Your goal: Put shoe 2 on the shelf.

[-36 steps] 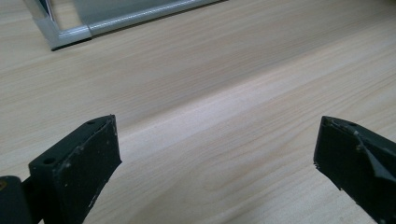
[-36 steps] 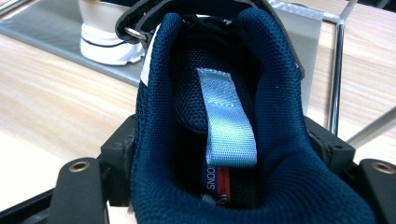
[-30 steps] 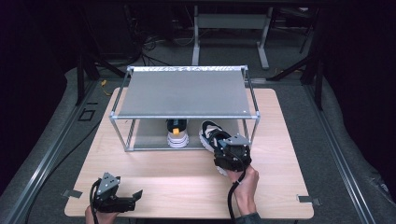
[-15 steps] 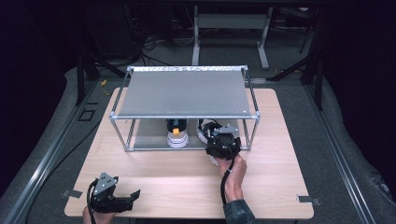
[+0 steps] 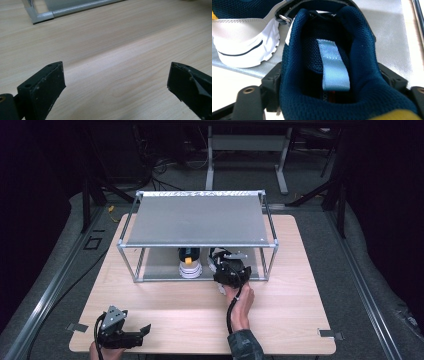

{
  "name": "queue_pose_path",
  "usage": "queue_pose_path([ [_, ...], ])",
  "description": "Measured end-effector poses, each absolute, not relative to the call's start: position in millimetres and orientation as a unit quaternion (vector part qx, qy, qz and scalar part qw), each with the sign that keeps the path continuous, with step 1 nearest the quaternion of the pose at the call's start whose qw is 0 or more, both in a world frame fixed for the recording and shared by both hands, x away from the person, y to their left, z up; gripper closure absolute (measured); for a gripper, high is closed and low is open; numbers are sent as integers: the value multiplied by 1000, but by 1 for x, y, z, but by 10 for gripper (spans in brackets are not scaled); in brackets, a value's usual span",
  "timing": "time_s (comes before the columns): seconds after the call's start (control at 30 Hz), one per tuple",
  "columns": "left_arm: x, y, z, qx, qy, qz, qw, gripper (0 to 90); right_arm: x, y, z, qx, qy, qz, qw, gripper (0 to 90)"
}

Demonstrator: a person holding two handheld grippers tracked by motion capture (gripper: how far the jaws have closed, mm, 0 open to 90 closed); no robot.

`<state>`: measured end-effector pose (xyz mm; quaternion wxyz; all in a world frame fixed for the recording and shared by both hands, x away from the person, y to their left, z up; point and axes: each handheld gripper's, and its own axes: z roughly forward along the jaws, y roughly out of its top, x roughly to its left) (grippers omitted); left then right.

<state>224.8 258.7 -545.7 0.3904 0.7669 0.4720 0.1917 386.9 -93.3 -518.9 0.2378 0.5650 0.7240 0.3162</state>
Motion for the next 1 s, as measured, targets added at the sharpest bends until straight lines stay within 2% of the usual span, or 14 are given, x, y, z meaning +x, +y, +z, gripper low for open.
queue_pose_path([
  [0.07, 225, 258, -546, 767, 472, 191, 390, 12, 386, -96, -518, 561, 727, 328, 223, 147],
  [0.1, 225, 258, -546, 768, 471, 192, 389, 12, 384, -97, -517, 564, 724, 322, 231, 138],
  [0.17, 226, 257, -545, 767, 470, 192, 392, 13, 381, -103, -515, 549, 738, 332, 212, 137],
  [0.33, 228, 254, -543, 766, 471, 192, 394, 16, 367, -114, -505, 529, 745, 347, 210, 145],
  [0.6, 225, 253, -543, 768, 468, 195, 390, 16, 351, -131, -503, 511, 764, 354, 174, 221],
  [0.67, 225, 254, -544, 768, 471, 195, 389, 16, 350, -132, -507, 507, 768, 352, 168, 271],
  [1.0, 225, 255, -544, 769, 470, 195, 388, 17, 353, -123, -511, 512, 766, 346, 178, 318],
])
